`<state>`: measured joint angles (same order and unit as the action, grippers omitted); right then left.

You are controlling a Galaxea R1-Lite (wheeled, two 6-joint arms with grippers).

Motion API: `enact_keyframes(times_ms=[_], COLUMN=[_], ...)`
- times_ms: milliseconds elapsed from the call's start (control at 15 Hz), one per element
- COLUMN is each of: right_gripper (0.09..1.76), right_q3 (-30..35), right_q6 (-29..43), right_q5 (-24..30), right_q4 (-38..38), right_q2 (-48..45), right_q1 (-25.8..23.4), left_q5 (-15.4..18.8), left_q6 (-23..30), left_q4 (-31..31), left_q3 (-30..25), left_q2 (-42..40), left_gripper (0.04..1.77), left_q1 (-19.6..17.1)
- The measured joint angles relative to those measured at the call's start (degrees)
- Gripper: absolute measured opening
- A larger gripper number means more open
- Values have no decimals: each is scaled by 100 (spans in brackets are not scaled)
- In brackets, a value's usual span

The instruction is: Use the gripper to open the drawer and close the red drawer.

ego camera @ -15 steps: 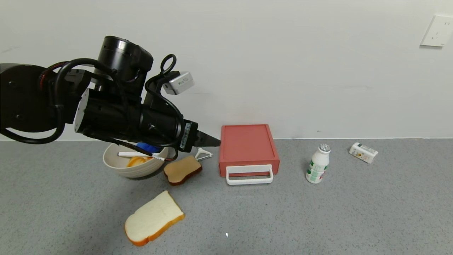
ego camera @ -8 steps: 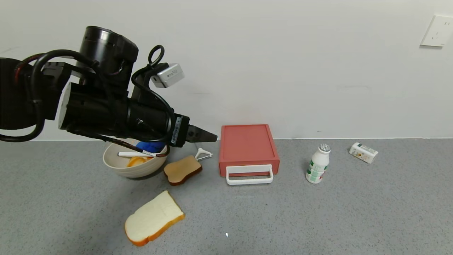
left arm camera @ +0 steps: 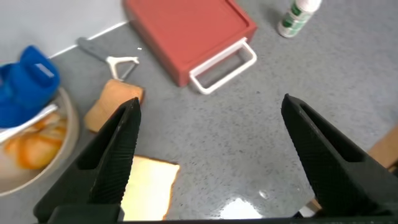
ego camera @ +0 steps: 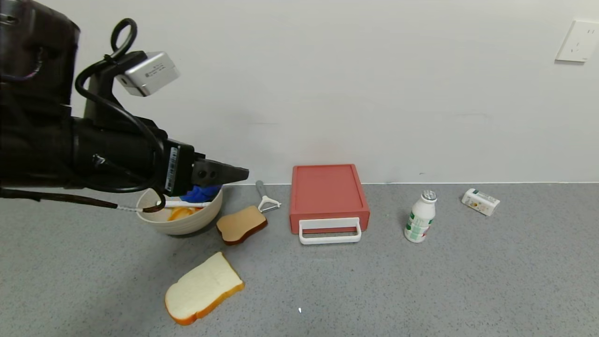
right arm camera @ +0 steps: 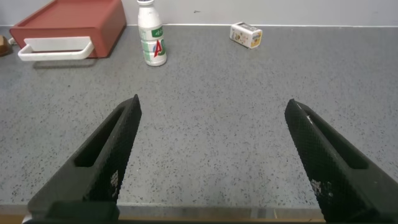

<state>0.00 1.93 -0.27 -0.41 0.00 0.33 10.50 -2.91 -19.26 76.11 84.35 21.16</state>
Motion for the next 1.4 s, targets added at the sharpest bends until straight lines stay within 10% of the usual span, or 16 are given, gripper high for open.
enact_keyframes(times_ms=[1067, 1400], right_gripper=[170, 170], right_q3=[0, 0], right_q6=[-4, -4], right_q5=[0, 2], right_q4=[0, 0], right_q2=[0, 0], right_q1=[0, 0], left_q5=[-612, -1459], left_q6=[38, 50], left_q4=[785, 711], left_q3=[-2650, -2948], left_q2=[-3706, -4734], left_gripper=[170, 170], left_q1=[-1209, -1359])
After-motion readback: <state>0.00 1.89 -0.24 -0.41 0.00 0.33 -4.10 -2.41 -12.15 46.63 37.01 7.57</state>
